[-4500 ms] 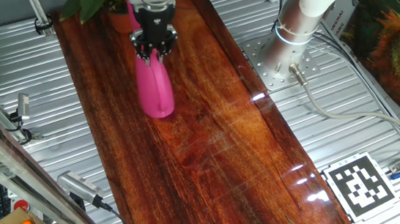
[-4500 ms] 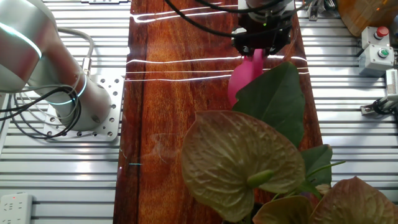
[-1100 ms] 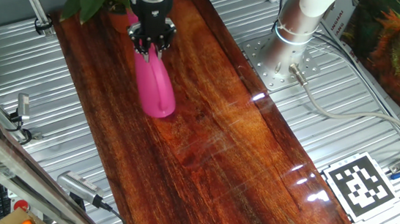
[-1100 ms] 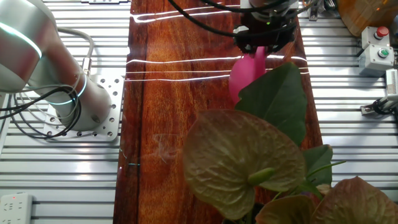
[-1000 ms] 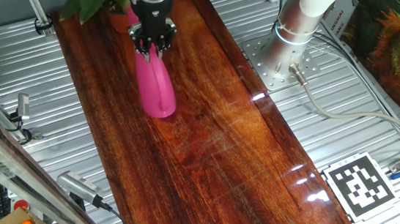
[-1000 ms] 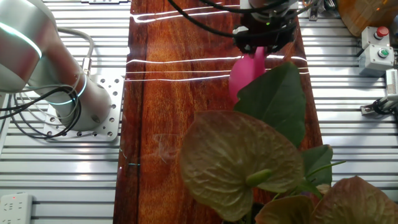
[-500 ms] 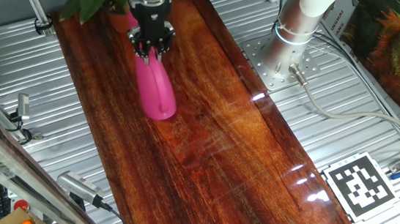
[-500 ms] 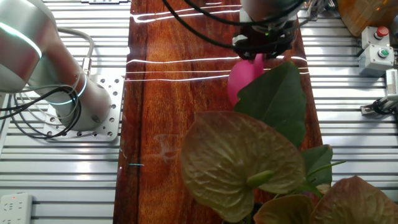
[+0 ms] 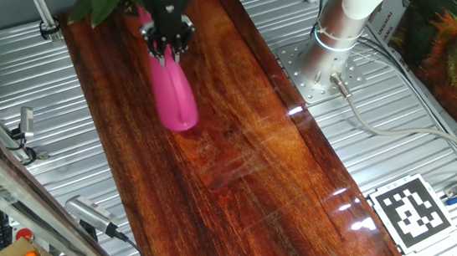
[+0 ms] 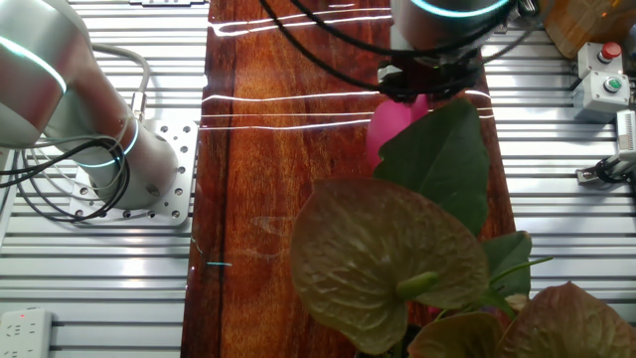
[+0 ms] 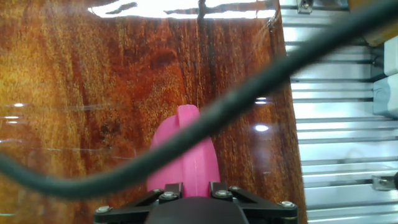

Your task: Water the plant

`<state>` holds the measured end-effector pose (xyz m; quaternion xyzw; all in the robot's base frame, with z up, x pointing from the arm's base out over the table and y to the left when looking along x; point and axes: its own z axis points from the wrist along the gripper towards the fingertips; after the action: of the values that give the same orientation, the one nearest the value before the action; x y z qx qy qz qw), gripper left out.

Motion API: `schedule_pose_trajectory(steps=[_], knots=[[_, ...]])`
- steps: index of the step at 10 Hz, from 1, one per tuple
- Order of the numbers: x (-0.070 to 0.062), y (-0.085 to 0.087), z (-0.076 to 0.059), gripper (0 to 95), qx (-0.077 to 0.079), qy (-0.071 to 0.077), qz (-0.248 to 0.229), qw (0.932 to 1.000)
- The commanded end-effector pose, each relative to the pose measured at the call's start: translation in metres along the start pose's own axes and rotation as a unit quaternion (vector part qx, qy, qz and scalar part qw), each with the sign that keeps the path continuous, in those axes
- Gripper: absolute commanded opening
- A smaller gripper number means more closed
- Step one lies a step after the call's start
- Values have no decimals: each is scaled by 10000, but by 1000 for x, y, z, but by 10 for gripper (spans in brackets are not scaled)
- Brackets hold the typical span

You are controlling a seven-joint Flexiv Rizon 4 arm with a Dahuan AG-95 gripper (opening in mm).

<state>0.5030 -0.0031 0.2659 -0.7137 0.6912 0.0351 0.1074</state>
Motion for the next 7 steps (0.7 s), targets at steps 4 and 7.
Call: schedule_pose_trajectory(steps=[4,7], knots=[[-1,2,-44,0,-7,41,12,10000],[-1,2,-44,0,-12,15,12,10000]])
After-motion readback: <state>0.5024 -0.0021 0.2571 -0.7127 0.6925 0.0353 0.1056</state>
